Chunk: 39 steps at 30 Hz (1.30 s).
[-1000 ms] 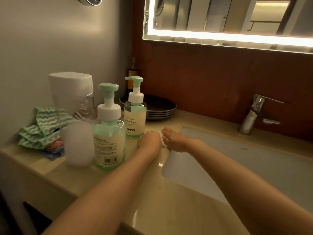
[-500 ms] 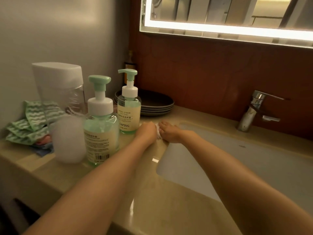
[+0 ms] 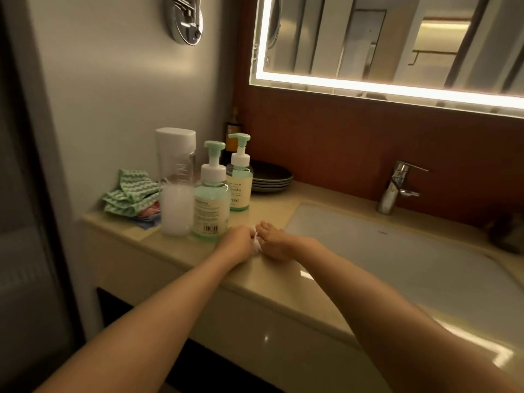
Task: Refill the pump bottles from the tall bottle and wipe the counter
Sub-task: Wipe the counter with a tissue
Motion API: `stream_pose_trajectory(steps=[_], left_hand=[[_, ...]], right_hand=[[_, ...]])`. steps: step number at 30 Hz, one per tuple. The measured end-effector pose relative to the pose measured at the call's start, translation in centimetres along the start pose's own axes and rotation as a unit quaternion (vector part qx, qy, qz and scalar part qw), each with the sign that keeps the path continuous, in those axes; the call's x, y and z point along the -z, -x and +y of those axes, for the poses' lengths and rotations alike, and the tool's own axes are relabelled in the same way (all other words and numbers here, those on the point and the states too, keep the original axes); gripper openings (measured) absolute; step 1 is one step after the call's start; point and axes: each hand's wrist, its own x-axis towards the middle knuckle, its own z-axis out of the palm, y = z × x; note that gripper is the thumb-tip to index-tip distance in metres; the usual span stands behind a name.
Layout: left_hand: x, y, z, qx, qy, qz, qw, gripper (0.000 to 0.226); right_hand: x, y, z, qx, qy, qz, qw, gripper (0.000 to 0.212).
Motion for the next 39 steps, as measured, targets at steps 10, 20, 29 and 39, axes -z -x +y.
stream_pose_trajectory(steps=[10, 20, 29, 39], left_hand=[[1.1, 6.2, -1.0, -0.035, 0.001, -0.012, 0.999, 0.031], [-3.4, 8.1, 8.4, -0.186, 0.006, -0.061, 0.981, 0.03], [-13.9, 13.1, 30.4, -0.39, 0.026, -0.162, 0.906, 0.032], [-21.2, 17.5, 46.1, -0.471, 0.022, -0.216, 0.855, 0.034]], right_hand=[[-2.1, 6.3, -3.2, -0.003, 0.024, 0.004, 1.0, 0.051], [-3.7, 17.0, 5.3, -0.101, 0.011, 0.022, 0.995, 0.053], [-6.5, 37.4, 21.6, -0.305, -0.031, 0.044, 0.951, 0.054], [-9.1, 51.6, 31.4, -0.436, -0.135, 0.136, 0.879, 0.051]])
